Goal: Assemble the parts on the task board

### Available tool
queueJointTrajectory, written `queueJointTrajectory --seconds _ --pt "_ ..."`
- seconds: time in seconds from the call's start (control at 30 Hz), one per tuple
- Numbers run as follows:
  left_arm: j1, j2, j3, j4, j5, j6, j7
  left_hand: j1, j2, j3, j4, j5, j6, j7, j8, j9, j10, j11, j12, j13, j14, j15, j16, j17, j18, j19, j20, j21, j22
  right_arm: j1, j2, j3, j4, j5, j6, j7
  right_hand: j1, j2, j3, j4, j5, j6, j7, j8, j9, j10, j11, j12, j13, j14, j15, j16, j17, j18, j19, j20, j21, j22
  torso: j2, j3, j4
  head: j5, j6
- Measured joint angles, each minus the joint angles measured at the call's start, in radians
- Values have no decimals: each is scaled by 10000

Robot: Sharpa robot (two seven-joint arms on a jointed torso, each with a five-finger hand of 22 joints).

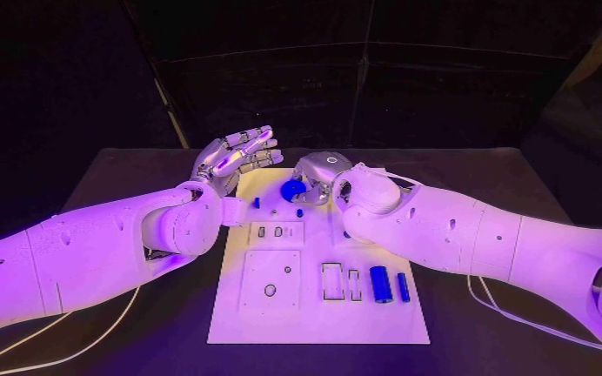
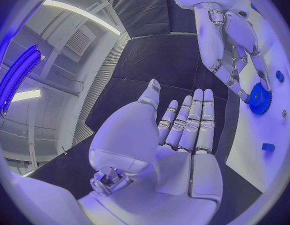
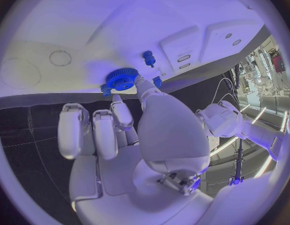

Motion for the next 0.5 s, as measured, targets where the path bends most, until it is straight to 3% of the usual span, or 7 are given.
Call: queueJointTrajectory --seconds 0.1,0.27,0.4,0.5 --pt "0 -1 0 -2 0 4 -16 -7 7 0 0 0 0 0 0 0 0 0 0 0 0 0 0 0 1 0 0 0 1 1 3 0 -9 67 33 -1 -86 81 -59 143 0 0 0 0 11 0 0 0 14 -36 36 0 0 0 0 0 0 0 1 0 0 5 0" --pt "0 -6 0 -3 0 10 -33 -7 7 0 0 0 0 0 0 0 0 0 0 0 0 0 0 -9 0 0 0 0 -10 0 -54 0 11 216 42 0 -687 396 -274 845 0 37 36 0 21 37 36 0 85 -36 35 0 -1 1 0 0 0 0 1 1 0 23 -3" --pt "0 -13 0 -4 0 15 -42 -7 7 0 0 0 0 0 0 0 0 0 0 0 0 0 0 -9 1 0 0 0 -10 -13 -184 3 87 392 23 21 -1042 488 -677 1300 592 166 -16 0 35 37 36 57 184 -36 35 0 -1 0 0 -1 0 15 1 10 -11 36 13" --pt "0 -17 0 -4 0 19 -49 -7 7 17 -18 0 0 0 0 0 0 0 0 0 0 0 0 -9 0 0 0 0 -9 -24 -288 2 151 539 18 53 -1054 500 -798 1421 753 166 -16 0 35 40 39 57 207 -36 35 39 -1 1 0 -1 0 24 1 12 -16 43 15"
